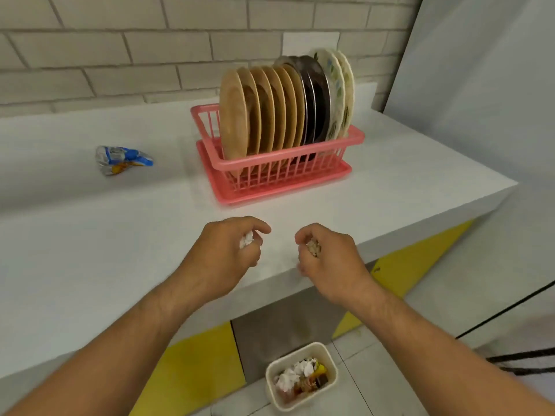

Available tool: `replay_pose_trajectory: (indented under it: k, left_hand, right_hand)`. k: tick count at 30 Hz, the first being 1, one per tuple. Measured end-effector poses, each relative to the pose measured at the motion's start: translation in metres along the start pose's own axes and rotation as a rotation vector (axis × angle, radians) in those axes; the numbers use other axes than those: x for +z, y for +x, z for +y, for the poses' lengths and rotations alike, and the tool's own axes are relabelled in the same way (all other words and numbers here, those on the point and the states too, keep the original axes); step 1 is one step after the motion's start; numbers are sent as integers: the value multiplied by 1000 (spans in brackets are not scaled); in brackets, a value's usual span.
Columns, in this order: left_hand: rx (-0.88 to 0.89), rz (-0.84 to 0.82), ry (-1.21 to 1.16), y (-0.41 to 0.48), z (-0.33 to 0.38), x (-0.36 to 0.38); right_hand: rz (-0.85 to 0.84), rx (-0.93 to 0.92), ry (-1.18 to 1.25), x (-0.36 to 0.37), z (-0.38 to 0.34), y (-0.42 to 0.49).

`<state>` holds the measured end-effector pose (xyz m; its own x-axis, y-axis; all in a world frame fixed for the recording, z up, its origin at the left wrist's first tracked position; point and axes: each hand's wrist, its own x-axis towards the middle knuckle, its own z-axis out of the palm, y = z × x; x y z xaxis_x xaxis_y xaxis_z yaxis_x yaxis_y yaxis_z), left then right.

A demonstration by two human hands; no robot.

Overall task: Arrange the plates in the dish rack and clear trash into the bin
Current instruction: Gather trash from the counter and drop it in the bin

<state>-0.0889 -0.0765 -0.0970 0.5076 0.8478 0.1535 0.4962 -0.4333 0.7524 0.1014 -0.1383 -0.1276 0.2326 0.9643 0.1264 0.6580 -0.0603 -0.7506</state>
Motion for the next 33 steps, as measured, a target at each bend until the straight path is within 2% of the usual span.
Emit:
replay_pose_trajectory:
  k: [2, 5, 7, 13, 19, 23, 28, 33]
  left_hand:
    - [40, -33, -3, -17, 13, 24]
    - [125, -96, 98, -34, 21, 56]
    - [120, -141, 120, -42, 18, 75]
    - [-25, -285, 167, -62, -35, 174]
    - [-209, -406, 213, -81, -135, 267]
    - [-286, -401, 169, -104, -213, 327]
    - [-412, -402, 187, -145, -308, 386]
    - [-419, -400, 216, -164, -376, 417]
  right_hand:
    - [-52, 62, 109, -11, 21, -22]
    - [-36, 33, 40, -19, 56, -47]
    - [-30, 46, -8, -19, 76, -59]
    - [1, 174, -86, 9, 151, -87]
    - [-38, 341, -131, 62, 246, -120]
    - [-168, 345, -303, 130, 321, -136]
    - [-441, 207, -456, 238, 415, -124]
    - [-624, 129, -527, 318, 493, -84]
